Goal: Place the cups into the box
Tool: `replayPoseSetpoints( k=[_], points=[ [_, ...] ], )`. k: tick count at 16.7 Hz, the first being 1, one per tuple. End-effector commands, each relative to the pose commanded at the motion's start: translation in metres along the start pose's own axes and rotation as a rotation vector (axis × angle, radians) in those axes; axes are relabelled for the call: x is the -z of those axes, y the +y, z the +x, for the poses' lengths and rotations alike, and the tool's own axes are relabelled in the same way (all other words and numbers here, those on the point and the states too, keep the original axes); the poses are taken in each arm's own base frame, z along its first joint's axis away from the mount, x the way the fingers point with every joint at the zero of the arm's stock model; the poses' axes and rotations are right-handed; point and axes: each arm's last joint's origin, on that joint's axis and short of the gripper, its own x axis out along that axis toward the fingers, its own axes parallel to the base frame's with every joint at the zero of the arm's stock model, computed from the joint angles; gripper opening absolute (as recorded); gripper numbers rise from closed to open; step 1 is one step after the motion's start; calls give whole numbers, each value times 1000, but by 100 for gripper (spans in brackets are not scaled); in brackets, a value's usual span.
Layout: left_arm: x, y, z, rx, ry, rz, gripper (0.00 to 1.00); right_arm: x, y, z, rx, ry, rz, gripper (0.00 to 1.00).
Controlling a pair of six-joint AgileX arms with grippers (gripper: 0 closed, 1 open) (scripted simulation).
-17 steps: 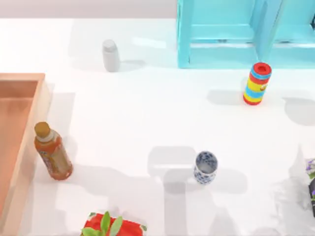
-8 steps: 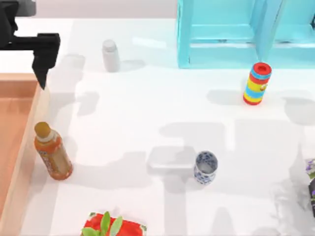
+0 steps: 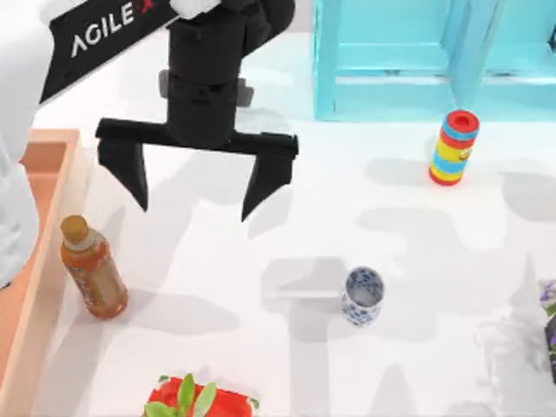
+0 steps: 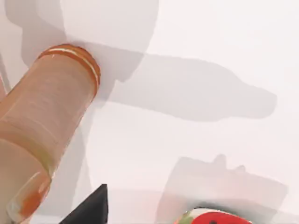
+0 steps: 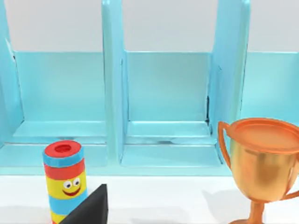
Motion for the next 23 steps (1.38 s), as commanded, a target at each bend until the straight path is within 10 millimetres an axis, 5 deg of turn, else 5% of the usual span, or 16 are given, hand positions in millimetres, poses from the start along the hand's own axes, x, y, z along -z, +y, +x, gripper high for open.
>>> replayPoseSetpoints(
  k=[5, 9, 17, 23],
  points=[
    [30, -105, 7, 22, -86, -11, 100, 0, 0, 0, 0, 0, 0, 100],
    [63, -155, -5, 117, -188, -8, 100, 0, 0, 0, 0, 0, 0, 100],
    [69, -163, -6, 141, -208, -9, 100, 0, 0, 0, 0, 0, 0, 100],
    [56, -173, 41, 140, -208, -9, 100, 0, 0, 0, 0, 0, 0, 100]
  ],
)
